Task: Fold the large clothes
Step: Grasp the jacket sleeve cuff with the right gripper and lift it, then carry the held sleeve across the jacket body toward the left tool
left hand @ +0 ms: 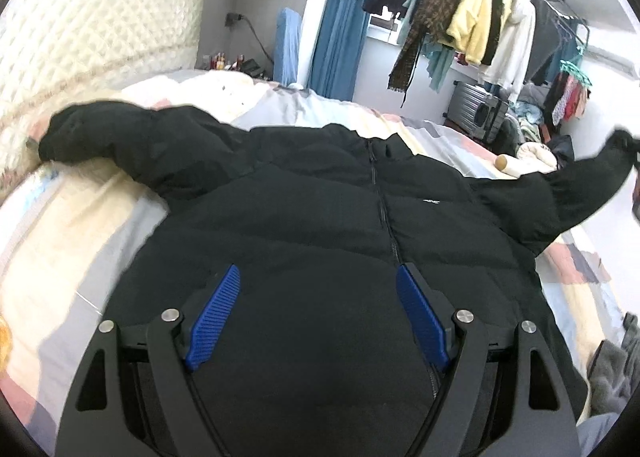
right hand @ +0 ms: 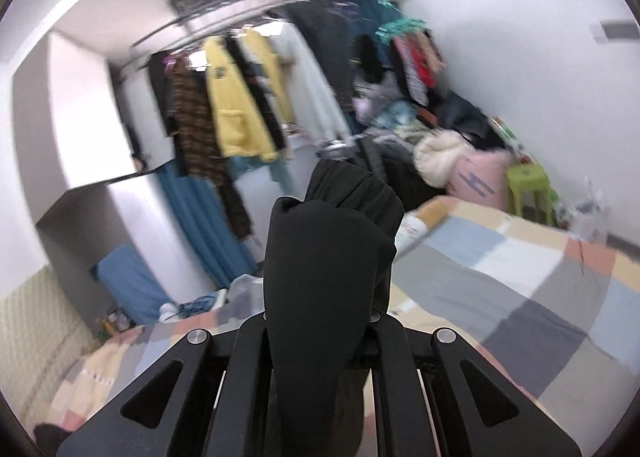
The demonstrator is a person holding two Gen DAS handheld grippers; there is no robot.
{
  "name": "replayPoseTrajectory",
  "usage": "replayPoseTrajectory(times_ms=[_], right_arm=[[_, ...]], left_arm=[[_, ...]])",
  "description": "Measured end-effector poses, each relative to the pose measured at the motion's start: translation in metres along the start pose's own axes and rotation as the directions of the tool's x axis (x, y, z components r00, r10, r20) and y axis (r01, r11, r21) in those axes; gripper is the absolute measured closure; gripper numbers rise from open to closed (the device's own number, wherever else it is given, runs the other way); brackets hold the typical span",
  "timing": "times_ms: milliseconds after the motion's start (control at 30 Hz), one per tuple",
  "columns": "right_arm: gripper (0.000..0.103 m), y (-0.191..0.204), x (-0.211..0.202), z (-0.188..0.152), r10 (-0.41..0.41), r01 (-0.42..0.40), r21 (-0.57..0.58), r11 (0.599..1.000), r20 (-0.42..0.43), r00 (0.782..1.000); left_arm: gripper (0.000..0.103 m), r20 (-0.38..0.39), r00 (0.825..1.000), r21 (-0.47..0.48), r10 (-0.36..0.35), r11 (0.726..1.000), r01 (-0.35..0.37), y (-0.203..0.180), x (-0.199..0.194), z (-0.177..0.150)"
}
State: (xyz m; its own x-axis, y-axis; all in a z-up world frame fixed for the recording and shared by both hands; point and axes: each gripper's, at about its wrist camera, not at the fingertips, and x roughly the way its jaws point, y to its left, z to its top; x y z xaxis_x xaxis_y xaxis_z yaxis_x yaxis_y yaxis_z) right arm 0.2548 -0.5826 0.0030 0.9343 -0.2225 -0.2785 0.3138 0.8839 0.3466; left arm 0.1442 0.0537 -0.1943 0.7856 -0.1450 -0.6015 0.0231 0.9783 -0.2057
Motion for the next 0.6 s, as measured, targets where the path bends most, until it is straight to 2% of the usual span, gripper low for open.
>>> replayPoseTrajectory(times_ms=[167, 300, 433, 600], right_arm=[[0.097, 0.075, -0.030, 0.009, 0.104, -0.103, -0.037, 0.994, 0.019, 0.994], [0.097, 0.140, -0.050, 0.009, 0.196, -0.193, -0.081, 0.978, 0.022, 0.980], [0.097, 0.206, -0.066, 0.003, 0.295, -0.294, -0.102, 0.951, 0.002, 0.955], [0.097, 0.288, -0.077, -0.028, 0.392, -0.396, -0.197, 0.897, -0.061, 0.918]], left_arm=[[0.022, 0.039, 0.999, 0.044, 0.003, 0.999, -0.005, 0.006, -0.017, 0.005], [0.022, 0.078, 0.996, 0.067, 0.032, 0.997, -0.038, 0.021, -0.027, 0.013], [0.022, 0.091, 0.996, 0.057, 0.021, 0.998, -0.026, 0.038, -0.031, 0.019], [0.022, 0.077, 0.996, 0.039, 0.034, 0.999, -0.037, 0.052, -0.027, 0.014]])
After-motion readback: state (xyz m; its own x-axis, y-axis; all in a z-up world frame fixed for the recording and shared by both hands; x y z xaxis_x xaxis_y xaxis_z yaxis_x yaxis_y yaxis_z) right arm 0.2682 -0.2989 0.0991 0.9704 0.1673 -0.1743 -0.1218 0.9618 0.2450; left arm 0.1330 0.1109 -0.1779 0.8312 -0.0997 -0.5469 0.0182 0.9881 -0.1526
